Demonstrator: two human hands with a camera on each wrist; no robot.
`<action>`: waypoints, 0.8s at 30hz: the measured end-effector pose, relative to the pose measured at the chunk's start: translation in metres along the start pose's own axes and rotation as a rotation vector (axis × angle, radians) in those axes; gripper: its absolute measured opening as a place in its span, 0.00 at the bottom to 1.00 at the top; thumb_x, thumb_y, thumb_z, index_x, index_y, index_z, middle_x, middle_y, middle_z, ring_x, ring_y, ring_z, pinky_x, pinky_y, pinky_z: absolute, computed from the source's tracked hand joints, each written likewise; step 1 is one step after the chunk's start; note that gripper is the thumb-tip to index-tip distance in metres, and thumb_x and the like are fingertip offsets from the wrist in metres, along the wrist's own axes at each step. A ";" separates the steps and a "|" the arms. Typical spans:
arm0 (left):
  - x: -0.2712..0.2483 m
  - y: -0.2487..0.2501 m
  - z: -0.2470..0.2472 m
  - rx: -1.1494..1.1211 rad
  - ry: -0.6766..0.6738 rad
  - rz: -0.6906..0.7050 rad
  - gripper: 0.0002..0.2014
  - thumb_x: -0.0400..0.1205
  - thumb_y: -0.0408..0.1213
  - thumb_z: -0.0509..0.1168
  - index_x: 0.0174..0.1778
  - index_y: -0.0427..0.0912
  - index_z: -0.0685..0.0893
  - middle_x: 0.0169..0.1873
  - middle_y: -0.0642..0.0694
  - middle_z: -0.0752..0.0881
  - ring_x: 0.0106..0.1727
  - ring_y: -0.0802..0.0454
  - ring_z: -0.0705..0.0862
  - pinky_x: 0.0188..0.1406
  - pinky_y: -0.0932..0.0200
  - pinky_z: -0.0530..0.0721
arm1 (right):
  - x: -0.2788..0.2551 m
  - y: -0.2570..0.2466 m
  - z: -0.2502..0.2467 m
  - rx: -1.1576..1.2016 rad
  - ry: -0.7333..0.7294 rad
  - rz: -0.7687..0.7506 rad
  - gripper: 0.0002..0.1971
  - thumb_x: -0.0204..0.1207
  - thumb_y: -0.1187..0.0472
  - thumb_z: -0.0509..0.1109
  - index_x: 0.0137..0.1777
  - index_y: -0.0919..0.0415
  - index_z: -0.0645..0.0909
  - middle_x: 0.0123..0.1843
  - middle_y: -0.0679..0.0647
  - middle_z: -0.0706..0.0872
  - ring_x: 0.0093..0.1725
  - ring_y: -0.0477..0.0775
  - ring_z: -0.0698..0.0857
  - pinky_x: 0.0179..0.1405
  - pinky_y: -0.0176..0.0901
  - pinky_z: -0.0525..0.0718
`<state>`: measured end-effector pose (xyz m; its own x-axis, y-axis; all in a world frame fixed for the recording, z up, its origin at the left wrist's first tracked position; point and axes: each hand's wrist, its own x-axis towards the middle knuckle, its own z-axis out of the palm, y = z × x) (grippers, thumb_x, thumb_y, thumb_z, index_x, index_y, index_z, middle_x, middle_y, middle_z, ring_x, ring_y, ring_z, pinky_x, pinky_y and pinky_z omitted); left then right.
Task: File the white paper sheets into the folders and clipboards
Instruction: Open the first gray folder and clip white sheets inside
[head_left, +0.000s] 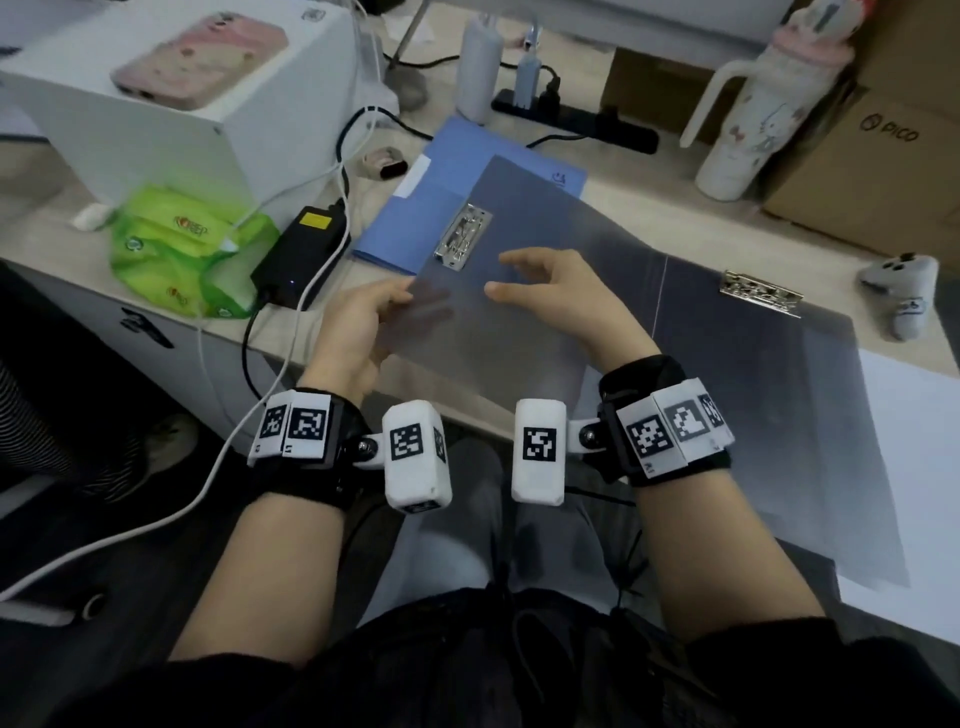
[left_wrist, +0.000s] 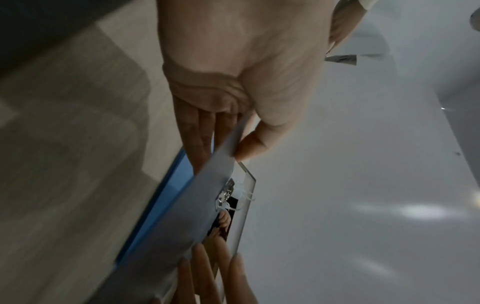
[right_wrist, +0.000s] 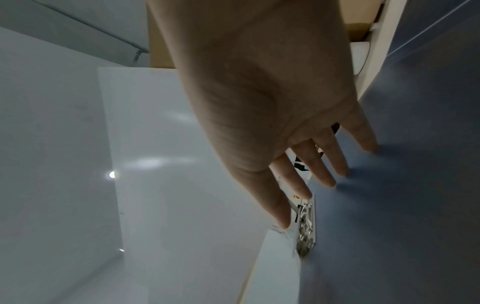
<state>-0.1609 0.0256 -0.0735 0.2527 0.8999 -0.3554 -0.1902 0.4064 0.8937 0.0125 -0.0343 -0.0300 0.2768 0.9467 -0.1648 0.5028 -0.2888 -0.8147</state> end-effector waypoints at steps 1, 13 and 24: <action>0.002 -0.003 -0.003 0.020 0.004 -0.011 0.12 0.76 0.27 0.58 0.44 0.35 0.88 0.42 0.38 0.91 0.47 0.40 0.89 0.55 0.51 0.86 | 0.003 0.003 -0.001 0.006 0.026 0.016 0.28 0.74 0.54 0.75 0.74 0.58 0.75 0.75 0.55 0.76 0.75 0.52 0.73 0.70 0.45 0.73; 0.025 -0.008 0.004 0.490 0.050 -0.113 0.12 0.77 0.35 0.63 0.28 0.46 0.72 0.23 0.50 0.68 0.15 0.58 0.62 0.16 0.68 0.55 | 0.027 0.055 -0.030 -0.206 0.031 0.425 0.54 0.65 0.44 0.79 0.84 0.43 0.47 0.86 0.55 0.36 0.83 0.67 0.32 0.79 0.75 0.42; 0.052 -0.010 0.014 0.549 0.057 -0.088 0.11 0.82 0.28 0.60 0.33 0.42 0.79 0.25 0.46 0.72 0.21 0.54 0.66 0.13 0.72 0.57 | 0.029 0.069 -0.023 -0.372 -0.085 0.470 0.60 0.60 0.35 0.77 0.82 0.38 0.37 0.83 0.52 0.25 0.81 0.68 0.27 0.71 0.82 0.35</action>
<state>-0.1323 0.0662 -0.0973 0.1907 0.8797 -0.4357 0.3555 0.3518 0.8659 0.0747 -0.0297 -0.0782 0.4799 0.7093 -0.5163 0.5996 -0.6948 -0.3971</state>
